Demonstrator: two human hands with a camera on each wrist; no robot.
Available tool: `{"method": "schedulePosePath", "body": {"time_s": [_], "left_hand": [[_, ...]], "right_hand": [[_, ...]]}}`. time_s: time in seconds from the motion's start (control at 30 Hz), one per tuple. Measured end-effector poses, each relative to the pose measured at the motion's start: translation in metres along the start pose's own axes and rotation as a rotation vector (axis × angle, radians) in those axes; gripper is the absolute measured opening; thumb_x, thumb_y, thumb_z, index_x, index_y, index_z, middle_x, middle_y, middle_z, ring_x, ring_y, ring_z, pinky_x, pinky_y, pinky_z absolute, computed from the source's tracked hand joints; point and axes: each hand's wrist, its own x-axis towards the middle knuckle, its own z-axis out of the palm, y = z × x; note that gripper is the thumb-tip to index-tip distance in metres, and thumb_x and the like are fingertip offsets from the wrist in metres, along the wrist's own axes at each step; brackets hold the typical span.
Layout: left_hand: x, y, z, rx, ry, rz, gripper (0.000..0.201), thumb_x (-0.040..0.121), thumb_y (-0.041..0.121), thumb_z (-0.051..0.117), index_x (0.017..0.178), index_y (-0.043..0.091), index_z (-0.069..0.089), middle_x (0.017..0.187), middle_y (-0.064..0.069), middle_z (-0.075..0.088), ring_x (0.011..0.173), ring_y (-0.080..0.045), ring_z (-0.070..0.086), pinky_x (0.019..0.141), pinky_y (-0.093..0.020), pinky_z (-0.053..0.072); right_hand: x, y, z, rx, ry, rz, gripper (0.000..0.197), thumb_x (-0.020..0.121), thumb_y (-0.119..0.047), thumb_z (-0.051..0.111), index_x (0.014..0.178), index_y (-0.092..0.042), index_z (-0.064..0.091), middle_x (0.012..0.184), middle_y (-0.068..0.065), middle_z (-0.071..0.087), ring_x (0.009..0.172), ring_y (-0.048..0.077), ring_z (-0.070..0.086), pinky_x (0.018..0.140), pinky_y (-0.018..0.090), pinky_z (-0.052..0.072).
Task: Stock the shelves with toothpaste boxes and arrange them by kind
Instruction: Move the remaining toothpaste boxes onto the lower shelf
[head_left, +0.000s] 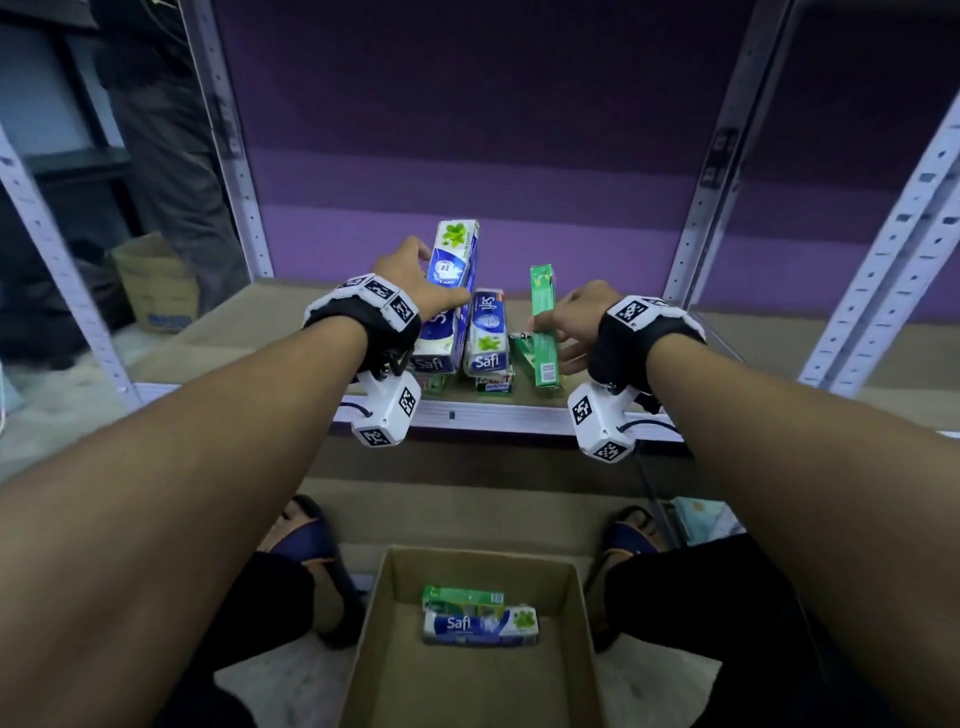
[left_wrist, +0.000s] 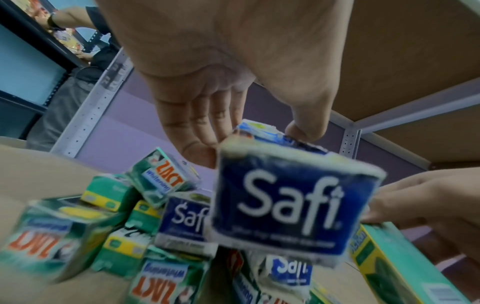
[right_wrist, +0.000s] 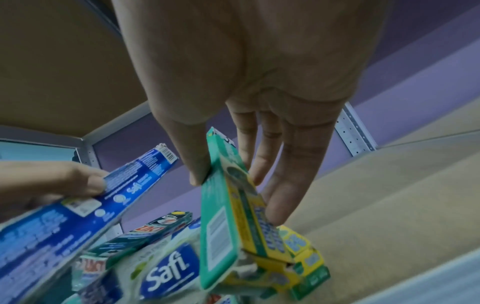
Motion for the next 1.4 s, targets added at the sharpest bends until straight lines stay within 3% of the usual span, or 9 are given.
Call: {"method": "schedulePosePath", "body": {"time_s": [0.2,0.43,0.53,0.63,0.77,0.87,0.97,1.17,1.4], "left_hand": [[0.038,0.014,0.025,0.142,-0.053,-0.015,0.067,0.074,0.053,0.075,0.124,0.016,0.049,0.104,-0.005,0.062,0.088,-0.023,0.059,0.070,-0.032,0.041],[0.071,0.008,0.055,0.228,-0.112,-0.032,0.074,0.069,0.064,0.071,0.126,0.022,0.048,0.105,-0.007,0.066,0.094,-0.030,0.064,0.085,-0.042,0.054],[0.080,0.005,0.062,0.256,-0.143,-0.023,0.071,0.070,0.067,0.067,0.123,0.024,0.048,0.103,-0.006,0.067,0.094,-0.030,0.064,0.088,-0.042,0.053],[0.084,0.001,0.067,0.312,-0.164,-0.016,0.070,0.070,0.073,0.061,0.121,0.028,0.049,0.088,-0.003,0.061,0.092,-0.030,0.063,0.090,-0.037,0.051],[0.082,-0.002,0.072,0.306,-0.128,0.031,0.059,0.074,0.067,0.062,0.120,0.032,0.052,0.079,0.003,0.057,0.077,-0.020,0.056,0.066,-0.026,0.041],[0.083,-0.003,0.073,0.320,-0.128,0.073,0.057,0.075,0.064,0.063,0.121,0.031,0.053,0.107,-0.003,0.060,0.091,-0.024,0.059,0.074,-0.028,0.043],[0.081,-0.003,0.067,0.340,-0.123,0.094,0.045,0.076,0.054,0.065,0.113,0.029,0.059,0.114,-0.006,0.059,0.095,-0.026,0.060,0.083,-0.031,0.050],[0.066,-0.001,0.055,0.320,-0.129,0.126,0.030,0.077,0.047,0.071,0.099,0.027,0.063,0.097,-0.002,0.067,0.085,-0.023,0.065,0.080,-0.036,0.056],[0.034,0.007,0.040,0.246,-0.205,0.165,0.019,0.076,0.035,0.077,0.090,0.025,0.068,0.086,0.005,0.071,0.080,-0.014,0.066,0.072,-0.023,0.052]], "right_hand": [[0.046,0.006,0.001,-0.192,0.002,0.010,0.050,0.056,-0.046,0.080,0.084,-0.006,0.072,0.086,0.016,0.075,0.082,0.038,0.073,0.077,0.056,0.059],[0.088,0.025,0.016,-0.458,0.023,0.026,0.055,0.048,-0.061,0.073,0.071,-0.012,0.067,0.061,0.004,0.071,0.062,0.026,0.071,0.066,0.039,0.060],[0.098,0.030,0.023,-0.552,0.060,0.009,0.053,0.052,-0.065,0.072,0.059,-0.012,0.063,0.033,-0.007,0.054,0.048,0.020,0.062,0.047,0.023,0.044],[0.104,0.033,0.030,-0.592,0.083,-0.016,0.057,0.054,-0.068,0.071,0.053,-0.012,0.060,0.027,-0.008,0.046,0.043,0.018,0.057,0.043,0.020,0.036],[0.104,0.032,0.035,-0.582,0.104,-0.040,0.058,0.057,-0.068,0.074,0.048,-0.014,0.055,0.031,-0.005,0.045,0.039,0.017,0.053,0.041,0.019,0.032],[0.100,0.030,0.035,-0.537,0.083,-0.051,0.057,0.064,-0.068,0.070,0.047,-0.016,0.053,0.039,-0.002,0.050,0.042,0.019,0.054,0.043,0.020,0.033],[0.094,0.027,0.028,-0.528,0.015,-0.043,0.050,0.075,-0.059,0.065,0.059,-0.012,0.065,0.056,0.001,0.065,0.057,0.022,0.064,0.050,0.025,0.045],[0.070,0.018,0.013,-0.504,-0.015,-0.074,0.033,0.086,-0.037,0.067,0.097,-0.007,0.072,0.088,0.013,0.074,0.080,0.031,0.073,0.076,0.047,0.061],[0.032,0.012,-0.006,-0.475,-0.049,-0.136,0.023,0.083,-0.026,0.067,0.094,-0.007,0.073,0.092,0.015,0.075,0.089,0.032,0.073,0.076,0.048,0.061]]}}
